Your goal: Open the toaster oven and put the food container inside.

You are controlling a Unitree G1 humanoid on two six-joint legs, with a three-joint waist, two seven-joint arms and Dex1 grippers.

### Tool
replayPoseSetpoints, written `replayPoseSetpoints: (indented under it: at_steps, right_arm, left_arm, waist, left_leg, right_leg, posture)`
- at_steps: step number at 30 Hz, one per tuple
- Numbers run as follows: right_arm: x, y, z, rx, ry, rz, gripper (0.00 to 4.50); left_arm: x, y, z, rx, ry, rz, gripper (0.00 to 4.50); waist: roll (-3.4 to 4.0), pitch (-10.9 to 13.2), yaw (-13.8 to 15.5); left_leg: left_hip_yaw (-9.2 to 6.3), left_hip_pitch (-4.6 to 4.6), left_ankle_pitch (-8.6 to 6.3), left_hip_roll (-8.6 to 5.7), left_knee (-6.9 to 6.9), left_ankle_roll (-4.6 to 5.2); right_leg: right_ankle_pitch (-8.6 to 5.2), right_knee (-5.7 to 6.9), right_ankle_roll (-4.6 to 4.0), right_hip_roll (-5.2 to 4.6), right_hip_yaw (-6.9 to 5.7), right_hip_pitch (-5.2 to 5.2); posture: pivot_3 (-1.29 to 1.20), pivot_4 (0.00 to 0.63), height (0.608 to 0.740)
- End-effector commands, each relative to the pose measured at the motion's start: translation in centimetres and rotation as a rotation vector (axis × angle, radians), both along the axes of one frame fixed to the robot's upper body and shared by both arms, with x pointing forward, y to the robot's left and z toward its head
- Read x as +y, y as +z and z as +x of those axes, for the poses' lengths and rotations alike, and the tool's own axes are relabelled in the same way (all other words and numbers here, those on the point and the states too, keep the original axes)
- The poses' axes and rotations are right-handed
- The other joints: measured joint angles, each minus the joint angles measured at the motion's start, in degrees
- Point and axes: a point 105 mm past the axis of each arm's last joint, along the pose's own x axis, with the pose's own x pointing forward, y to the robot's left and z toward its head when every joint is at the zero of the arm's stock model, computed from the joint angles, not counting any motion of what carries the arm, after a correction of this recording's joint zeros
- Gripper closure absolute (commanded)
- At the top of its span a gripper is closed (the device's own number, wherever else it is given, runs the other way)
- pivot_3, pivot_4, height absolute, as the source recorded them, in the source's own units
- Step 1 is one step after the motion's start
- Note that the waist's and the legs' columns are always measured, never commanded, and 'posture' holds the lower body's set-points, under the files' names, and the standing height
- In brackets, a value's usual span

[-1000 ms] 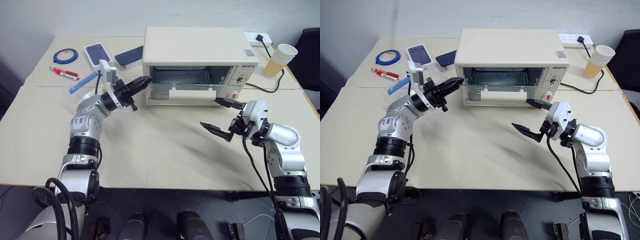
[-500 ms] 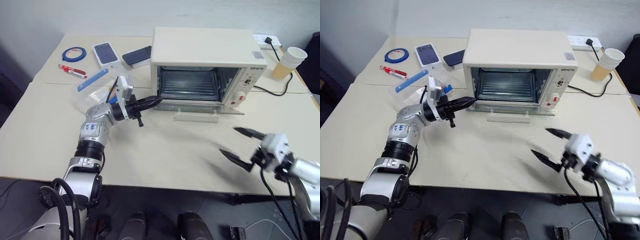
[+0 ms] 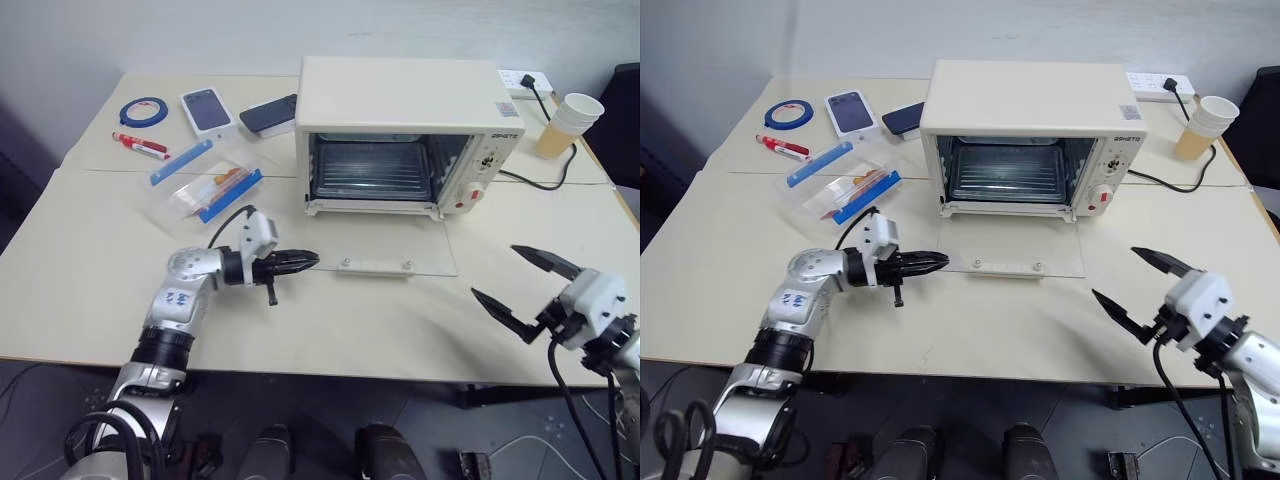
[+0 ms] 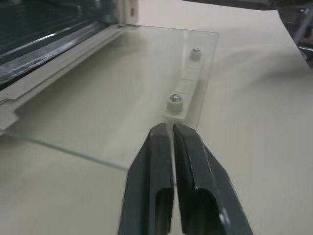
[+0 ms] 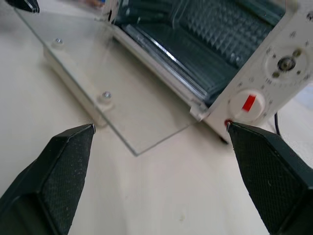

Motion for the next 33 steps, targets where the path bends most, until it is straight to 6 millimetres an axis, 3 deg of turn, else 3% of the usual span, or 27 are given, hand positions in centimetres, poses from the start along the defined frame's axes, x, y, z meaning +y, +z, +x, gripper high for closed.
replayPoseSetpoints:
  at_steps: [1,5,8,13,15,17,20,27,29,33]
  right_arm:
    - [3.0,0.9,-0.2,-0.012,0.122,0.023,0.00]
    - [6.4,1.2,-0.1,-0.009,0.251,0.042,0.00]
    - [7.9,1.8,0.0,-0.067,0.290,0.026,0.00]
    - [10.3,2.0,-0.6,-0.101,0.408,0.052,0.00]
    - [10.8,1.9,-0.9,-0.060,0.453,0.106,0.00]
    - [11.0,1.9,-1.0,-0.042,0.476,0.135,0.00]
    - [10.8,2.1,-0.8,-0.058,0.476,0.116,0.00]
    - [9.7,2.2,-0.4,-0.049,0.447,0.105,0.00]
    - [9.0,2.3,-0.5,-0.061,0.434,0.088,0.00]
    - [7.7,2.7,-0.2,-0.076,0.375,0.096,0.00]
  left_arm:
    - [2.6,3.9,-0.8,-0.069,0.092,-0.173,3.26]
    - [8.9,4.0,-2.6,-0.051,0.309,-0.184,2.33]
    - [13.0,3.6,-4.4,-0.052,0.474,-0.184,1.64]
    - [22.9,-0.1,-9.8,0.052,0.886,-0.165,0.42]
    - [25.8,-1.0,-11.6,0.078,1.025,-0.174,0.02]
    - [27.7,-1.2,-12.8,0.082,1.112,-0.190,0.02]
    - [28.4,-0.8,-13.1,0.047,1.154,-0.166,0.02]
    - [24.5,2.2,-8.9,0.073,1.008,-0.248,0.02]
    - [22.8,3.2,-5.8,0.154,0.993,-0.227,0.02]
    - [22.3,4.3,-1.3,0.375,1.130,-0.220,0.02]
  waist:
    - [0.00,0.0,0.0]
    - [0.01,0.0,-0.4]
    - [0.03,0.0,-0.6]
    - [0.01,0.0,-0.5]
    - [0.00,0.0,-0.2]
    - [-0.03,0.0,0.3]
    - [-0.06,0.0,0.9]
    - [-0.07,0.0,1.4]
    - [-0.08,0.0,1.3]
    - [-0.14,0.0,1.3]
  left_leg:
    - [-0.01,0.00,0.00,0.01,0.00,0.00]
    - [-0.02,0.04,-0.01,0.08,-0.03,-0.03]
    - [-0.05,0.24,-0.02,0.10,-0.22,-0.04]
    - [-0.14,0.23,-0.03,0.09,-0.30,-0.04]
    - [-0.16,0.25,-0.03,0.09,-0.39,-0.05]
    - [-0.24,0.22,-0.03,0.08,-0.39,-0.04]
    - [-0.35,0.24,-0.03,0.05,-0.35,-0.04]
    - [-0.40,0.24,-0.03,0.02,-0.37,-0.03]
    - [-0.34,0.24,-0.03,0.03,-0.43,-0.03]
    - [-0.35,0.26,-0.01,0.02,-0.45,-0.04]
  right_leg:
    - [0.00,-0.02,0.00,-0.01,0.00,0.00]
    - [0.00,-0.08,0.00,-0.11,0.07,0.03]
    - [0.00,-0.13,-0.01,-0.16,0.09,0.10]
    - [0.00,-0.33,-0.01,-0.25,0.25,0.18]
    - [0.00,-0.44,-0.01,-0.27,0.39,0.21]
    - [0.00,-0.45,-0.02,-0.28,0.36,0.22]
    - [0.02,-0.52,-0.06,-0.35,0.29,0.35]
    - [0.03,-0.50,-0.07,-0.36,0.26,0.34]
    - [0.03,-0.50,-0.07,-0.34,0.31,0.31]
    - [0.03,-0.40,-0.07,-0.24,0.31,0.25]
  posture:
    - [0.00,0.150,0.740]
    - [0.00,0.150,0.740]
    - [0.00,0.150,0.740]
    - [0.00,0.150,0.740]
    - [0.00,0.150,0.740]
    - [0.00,0.150,0.740]
    - [0.00,0.150,0.740]
    - [0.00,0.150,0.740]
    - [0.00,0.150,0.740]
    - [0.00,0.150,0.740]
